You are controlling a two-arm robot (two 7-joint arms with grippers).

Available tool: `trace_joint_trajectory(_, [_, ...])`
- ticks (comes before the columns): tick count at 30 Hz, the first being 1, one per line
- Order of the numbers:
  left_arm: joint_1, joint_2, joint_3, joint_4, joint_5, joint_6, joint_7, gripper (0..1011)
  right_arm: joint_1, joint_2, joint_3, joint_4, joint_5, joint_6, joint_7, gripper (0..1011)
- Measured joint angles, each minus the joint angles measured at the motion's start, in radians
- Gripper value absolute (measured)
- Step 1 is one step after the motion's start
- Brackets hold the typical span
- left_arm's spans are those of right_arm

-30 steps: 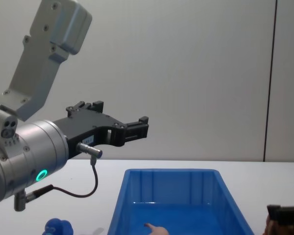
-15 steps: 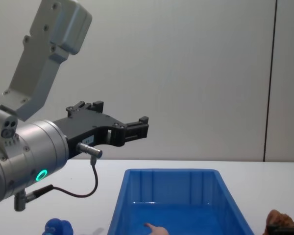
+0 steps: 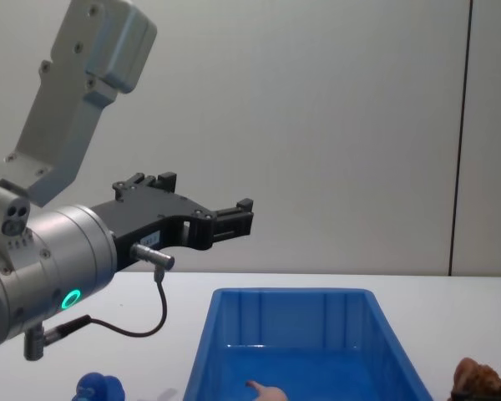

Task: Pick up the two dolls from the table and place them into the box.

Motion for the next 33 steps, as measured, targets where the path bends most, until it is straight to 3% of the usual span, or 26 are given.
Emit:
trace_joint_trajectory(11, [0.0,0.0,0.0,0.0,0.0,0.0,0.0,1003,0.013,-0.022,-0.005,0.024,-0.008,0.011,-0.022,446])
trace_joint_trajectory(23, [0.0,0.0,0.0,0.0,0.0,0.0,0.0,1003,0.02,-0.031,0.006,0.019,0.015,-0.022,-0.046,425])
trace_joint_trajectory(33, [0.0,0.0,0.0,0.0,0.0,0.0,0.0,1003,0.035,-0.033,0.026,-0.048,0.074,-0.053,-0.037,425])
